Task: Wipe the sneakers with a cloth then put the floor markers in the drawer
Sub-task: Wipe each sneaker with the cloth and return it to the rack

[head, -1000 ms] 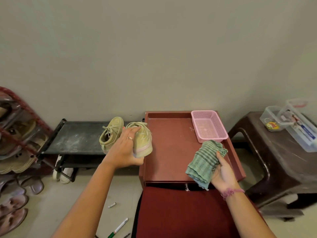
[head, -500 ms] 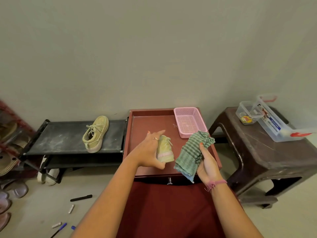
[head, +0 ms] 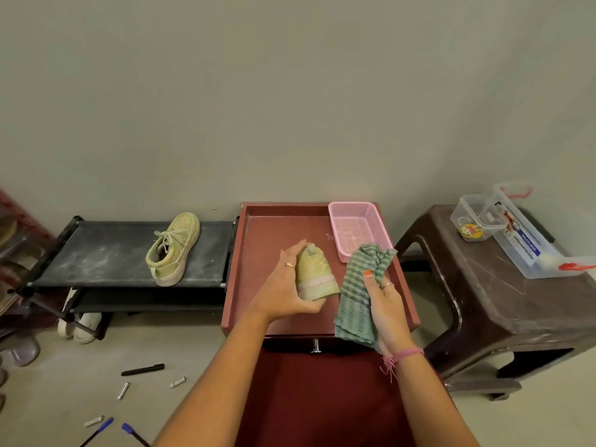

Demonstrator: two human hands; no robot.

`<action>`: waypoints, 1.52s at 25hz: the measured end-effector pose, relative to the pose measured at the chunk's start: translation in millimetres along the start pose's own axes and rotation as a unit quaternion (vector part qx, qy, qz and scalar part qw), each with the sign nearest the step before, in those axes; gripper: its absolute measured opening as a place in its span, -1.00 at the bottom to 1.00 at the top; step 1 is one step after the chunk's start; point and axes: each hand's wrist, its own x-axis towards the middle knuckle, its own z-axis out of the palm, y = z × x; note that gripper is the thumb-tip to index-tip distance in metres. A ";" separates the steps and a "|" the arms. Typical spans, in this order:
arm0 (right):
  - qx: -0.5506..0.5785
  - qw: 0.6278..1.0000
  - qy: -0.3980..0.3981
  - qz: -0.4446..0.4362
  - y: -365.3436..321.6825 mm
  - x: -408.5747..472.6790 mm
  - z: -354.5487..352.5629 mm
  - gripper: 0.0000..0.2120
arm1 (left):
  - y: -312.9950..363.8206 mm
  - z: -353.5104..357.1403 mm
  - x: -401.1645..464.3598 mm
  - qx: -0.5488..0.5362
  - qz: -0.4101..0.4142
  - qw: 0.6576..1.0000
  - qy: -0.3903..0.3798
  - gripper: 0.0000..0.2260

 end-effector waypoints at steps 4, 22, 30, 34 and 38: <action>-0.226 0.966 0.005 -0.127 -19.2 8.9 23.2 -0.80 | 0.8 6.6 8.4 0.003 -0.003 1.000 0.014 0.06; -0.305 0.938 0.010 -0.164 -15.0 20.8 50.5 -0.82 | -0.1 18.1 18.1 -0.114 -0.013 0.991 0.067 -0.16; -0.404 0.811 -0.131 -0.403 27.4 -7.4 13.2 -0.53 | 3.8 25.3 16.6 -0.137 0.007 0.987 0.079 -0.34; -0.160 0.955 -0.021 -0.250 29.7 -4.1 20.0 -0.70 | 13.6 33.9 20.8 -0.113 0.007 0.990 0.083 -0.21; -0.047 0.987 0.032 -0.151 25.3 -15.6 26.7 -0.76 | 13.7 30.9 25.1 -0.084 0.015 0.994 0.068 -0.10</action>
